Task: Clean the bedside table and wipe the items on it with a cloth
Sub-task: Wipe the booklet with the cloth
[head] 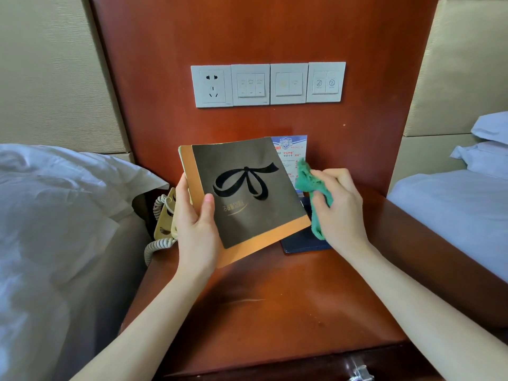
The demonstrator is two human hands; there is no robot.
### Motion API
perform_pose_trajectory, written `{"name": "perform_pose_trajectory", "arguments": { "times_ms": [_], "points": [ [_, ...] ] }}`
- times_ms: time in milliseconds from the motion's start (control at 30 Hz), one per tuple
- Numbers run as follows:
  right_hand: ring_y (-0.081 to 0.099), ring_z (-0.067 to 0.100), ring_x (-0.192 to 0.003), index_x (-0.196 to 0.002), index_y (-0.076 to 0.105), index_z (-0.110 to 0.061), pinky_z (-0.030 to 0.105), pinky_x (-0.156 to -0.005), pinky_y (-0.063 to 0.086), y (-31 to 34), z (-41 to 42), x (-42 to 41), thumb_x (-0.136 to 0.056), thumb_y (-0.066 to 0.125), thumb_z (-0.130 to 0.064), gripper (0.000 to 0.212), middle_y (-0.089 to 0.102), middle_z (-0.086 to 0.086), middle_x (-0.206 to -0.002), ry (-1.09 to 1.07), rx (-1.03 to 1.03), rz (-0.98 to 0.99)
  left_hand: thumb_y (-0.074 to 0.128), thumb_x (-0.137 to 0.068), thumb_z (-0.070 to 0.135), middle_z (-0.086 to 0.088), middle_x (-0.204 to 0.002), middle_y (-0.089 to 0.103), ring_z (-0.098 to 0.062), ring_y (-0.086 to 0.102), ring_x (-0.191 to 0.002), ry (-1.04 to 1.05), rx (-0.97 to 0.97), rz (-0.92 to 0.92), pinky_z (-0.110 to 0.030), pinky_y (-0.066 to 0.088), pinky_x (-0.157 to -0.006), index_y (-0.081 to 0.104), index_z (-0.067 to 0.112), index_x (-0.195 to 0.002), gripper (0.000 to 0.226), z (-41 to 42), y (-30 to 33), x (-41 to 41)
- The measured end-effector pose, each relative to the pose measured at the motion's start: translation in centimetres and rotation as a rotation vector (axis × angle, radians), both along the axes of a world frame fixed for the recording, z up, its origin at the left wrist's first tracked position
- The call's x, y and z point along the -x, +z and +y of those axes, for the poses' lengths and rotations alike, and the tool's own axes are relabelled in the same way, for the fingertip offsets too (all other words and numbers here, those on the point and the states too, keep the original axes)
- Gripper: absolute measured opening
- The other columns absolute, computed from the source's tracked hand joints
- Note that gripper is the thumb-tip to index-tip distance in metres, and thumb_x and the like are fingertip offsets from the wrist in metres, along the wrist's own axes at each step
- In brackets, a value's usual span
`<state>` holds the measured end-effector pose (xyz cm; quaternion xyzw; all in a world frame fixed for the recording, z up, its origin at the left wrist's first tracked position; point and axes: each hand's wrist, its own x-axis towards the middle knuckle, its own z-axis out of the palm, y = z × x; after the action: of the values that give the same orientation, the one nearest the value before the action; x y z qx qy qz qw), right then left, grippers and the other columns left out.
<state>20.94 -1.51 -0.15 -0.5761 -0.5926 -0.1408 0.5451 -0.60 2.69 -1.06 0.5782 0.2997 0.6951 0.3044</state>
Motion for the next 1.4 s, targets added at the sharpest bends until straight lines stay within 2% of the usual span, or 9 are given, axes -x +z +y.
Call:
{"name": "perform_pose_trajectory", "arguments": {
  "times_ms": [300,500,600,667,767,900,1000,1200,1400],
  "points": [
    [0.051,0.026,-0.101,-0.121,0.061,0.000,0.031,-0.090,0.047,-1.7,-1.8,5.5,-0.083,0.060,0.005,0.039,0.058,0.013,-0.109,0.513,0.040,-0.650,0.044,-0.098,0.007,0.000,-0.137,0.052,-0.014,0.047,-0.129,-0.039,-0.025,0.032,-0.044,0.035,-0.112,0.039,0.019,-0.143,0.047,-0.3,-0.3,-0.4],
    [0.049,0.021,-0.087,-0.111,0.070,-0.008,0.038,-0.071,0.051,-1.2,-0.8,2.6,-0.073,0.067,0.008,0.041,0.059,0.008,-0.099,0.382,0.061,-0.485,0.045,-0.094,0.014,0.003,-0.137,0.054,-0.014,0.049,-0.128,-0.093,-0.008,-0.017,-0.042,0.039,-0.110,0.042,0.025,-0.140,0.048,-0.5,0.0,-0.3],
    [0.048,0.018,-0.087,-0.109,0.071,-0.010,0.038,-0.075,0.051,-1.3,-0.1,1.1,-0.075,0.066,0.010,0.040,0.055,0.004,-0.096,0.287,0.122,-0.297,0.045,-0.095,0.013,0.005,-0.136,0.056,-0.012,0.052,-0.126,-0.155,-0.003,-0.031,-0.031,0.045,-0.104,0.043,0.030,-0.139,0.047,-0.7,-0.3,-0.4],
    [0.052,0.018,-0.098,-0.112,0.069,-0.011,0.028,-0.084,0.050,-1.3,0.5,0.7,-0.080,0.063,0.007,0.037,0.053,0.003,-0.097,0.226,0.153,-0.121,0.044,-0.098,0.009,0.012,-0.132,0.058,-0.007,0.055,-0.122,-0.187,0.000,-0.019,-0.018,0.048,-0.095,0.045,0.036,-0.134,0.045,-1.0,-0.4,-0.7],
    [0.056,0.013,-0.104,-0.118,0.066,-0.011,0.001,-0.076,0.041,-0.5,1.4,1.0,-0.087,0.059,0.000,0.034,0.056,-0.002,-0.101,0.140,0.132,0.183,0.043,-0.099,0.003,0.028,-0.125,0.058,0.004,0.053,-0.120,-0.182,-0.032,0.048,-0.011,0.044,-0.093,0.043,0.028,-0.137,0.045,-1.5,-0.5,-1.1],
    [0.060,-0.001,-0.096,-0.125,0.061,-0.011,0.000,-0.072,0.042,0.9,1.3,1.5,-0.091,0.059,-0.007,0.034,0.063,-0.007,-0.108,0.193,0.000,0.423,0.044,-0.101,0.008,0.008,-0.137,0.056,-0.011,0.050,-0.129,-0.288,0.031,0.064,-0.041,0.041,-0.109,0.039,0.027,-0.142,0.046,-2.1,-1.0,-1.8],
    [0.061,0.002,-0.104,-0.120,0.065,-0.013,0.011,-0.084,0.048,1.0,0.3,2.2,-0.089,0.060,-0.004,0.032,0.066,-0.006,-0.111,0.319,-0.030,0.389,0.044,-0.101,0.010,0.005,-0.139,0.054,-0.015,0.049,-0.131,-0.313,0.056,0.091,-0.044,0.040,-0.109,0.038,0.026,-0.143,0.045,-2.6,-1.1,-2.4],
    [0.056,0.001,-0.110,-0.113,0.069,-0.021,0.013,-0.090,0.046,0.4,-0.4,3.4,-0.083,0.065,0.004,0.040,0.061,-0.020,-0.106,0.472,0.106,0.149,0.045,-0.101,0.009,0.005,-0.137,0.055,-0.007,0.054,-0.123,-0.291,0.082,0.051,-0.013,0.050,-0.086,0.040,0.023,-0.144,0.046,-2.0,-1.3,-1.7],
    [0.057,0.008,-0.105,-0.103,0.074,-0.014,0.020,-0.087,0.050,0.4,-1.9,4.0,-0.073,0.062,0.016,0.045,0.069,-0.006,-0.102,0.629,0.180,0.027,0.043,-0.100,0.001,-0.001,-0.136,0.056,-0.016,0.052,-0.127,-0.227,0.086,0.053,-0.040,0.043,-0.108,0.043,0.019,-0.142,0.046,-2.0,-0.9,-1.7]
  ]
}}
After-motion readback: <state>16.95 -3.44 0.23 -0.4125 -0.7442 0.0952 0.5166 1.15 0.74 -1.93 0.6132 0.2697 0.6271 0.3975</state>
